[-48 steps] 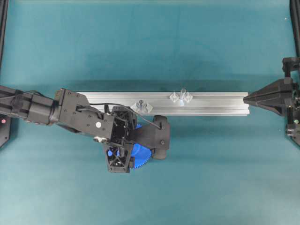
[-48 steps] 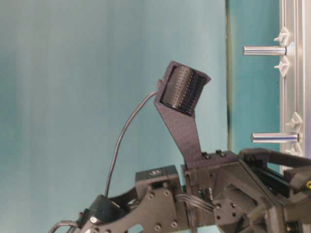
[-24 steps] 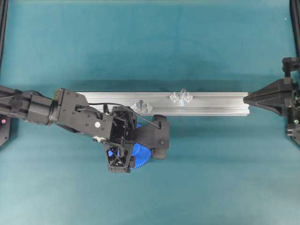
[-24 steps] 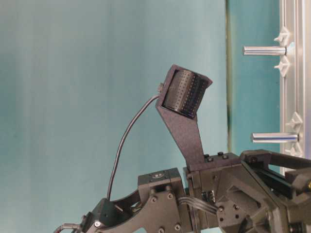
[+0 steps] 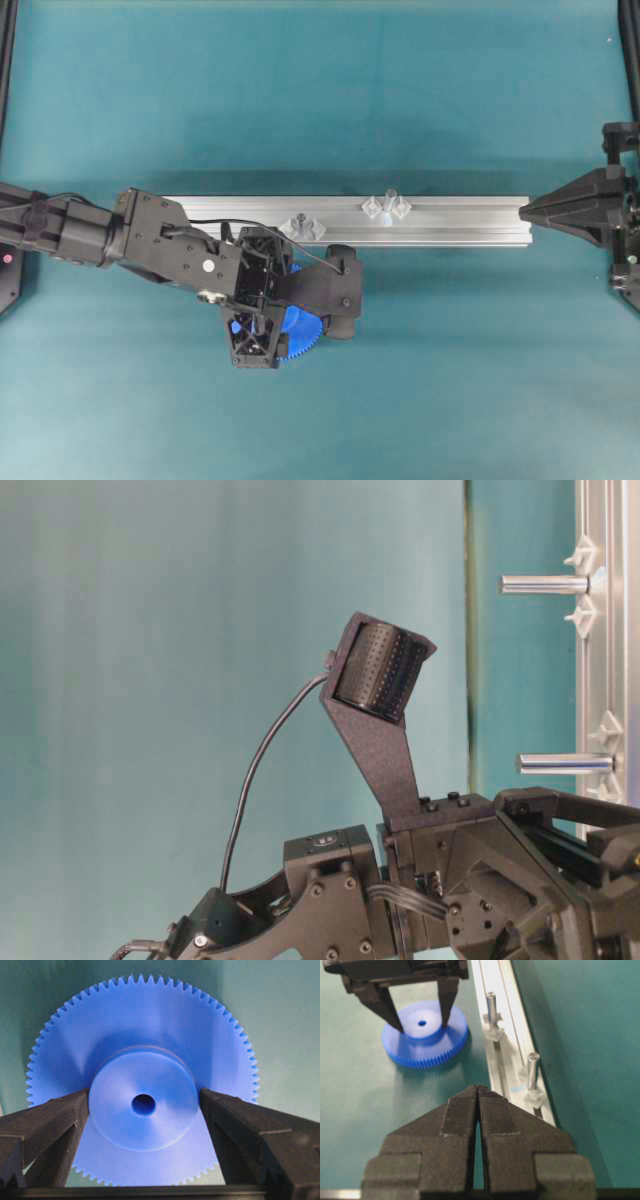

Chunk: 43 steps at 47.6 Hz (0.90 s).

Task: Find the location of the shaft and insert the large gear.

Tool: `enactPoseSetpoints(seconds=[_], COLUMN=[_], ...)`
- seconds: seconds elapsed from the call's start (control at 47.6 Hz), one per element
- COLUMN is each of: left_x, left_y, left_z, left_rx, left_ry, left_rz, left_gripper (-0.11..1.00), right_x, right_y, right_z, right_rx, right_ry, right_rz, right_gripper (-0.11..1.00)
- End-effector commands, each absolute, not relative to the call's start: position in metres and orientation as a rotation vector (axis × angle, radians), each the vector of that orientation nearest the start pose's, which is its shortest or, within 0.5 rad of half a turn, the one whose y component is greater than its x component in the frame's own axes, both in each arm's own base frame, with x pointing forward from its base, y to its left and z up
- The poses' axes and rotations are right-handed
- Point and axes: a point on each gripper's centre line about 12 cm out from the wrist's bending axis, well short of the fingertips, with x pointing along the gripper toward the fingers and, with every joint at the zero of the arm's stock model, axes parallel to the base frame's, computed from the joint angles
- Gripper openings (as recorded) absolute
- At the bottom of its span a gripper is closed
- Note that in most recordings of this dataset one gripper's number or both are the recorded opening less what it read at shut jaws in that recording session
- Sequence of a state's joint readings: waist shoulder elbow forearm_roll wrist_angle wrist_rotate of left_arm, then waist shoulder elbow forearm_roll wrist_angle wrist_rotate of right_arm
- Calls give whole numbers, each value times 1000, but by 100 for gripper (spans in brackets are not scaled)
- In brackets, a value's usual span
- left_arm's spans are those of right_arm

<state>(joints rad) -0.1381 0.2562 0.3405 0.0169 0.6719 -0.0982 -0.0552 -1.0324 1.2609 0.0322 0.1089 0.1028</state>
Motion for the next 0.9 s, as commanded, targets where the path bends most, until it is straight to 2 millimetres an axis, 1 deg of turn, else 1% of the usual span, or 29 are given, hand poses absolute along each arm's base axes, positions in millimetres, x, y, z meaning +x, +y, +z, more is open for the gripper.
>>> enactPoseSetpoints(seconds=[0.0, 0.378, 0.736, 0.82, 0.883], left_x=[418, 422, 422, 420, 419], left_y=[-57, -54, -54, -54, -54], left_z=[129, 132, 130, 127, 125], left_rx=[17, 13, 12, 13, 13], left_ry=[1237, 1228, 1231, 1243, 1249], left_rz=[-57, -51, -50, -49, -49], left_gripper=[93, 93, 92, 89, 82], right_x=[178, 178, 178, 178, 178], right_y=[-10, -10, -10, -10, -10], right_z=[228, 228, 228, 228, 228], right_rx=[154, 156, 156, 156, 156], right_ry=[324, 324, 324, 324, 324], right_rz=[-78, -78, -78, -78, -78], right_gripper=[1, 1, 1, 1, 1])
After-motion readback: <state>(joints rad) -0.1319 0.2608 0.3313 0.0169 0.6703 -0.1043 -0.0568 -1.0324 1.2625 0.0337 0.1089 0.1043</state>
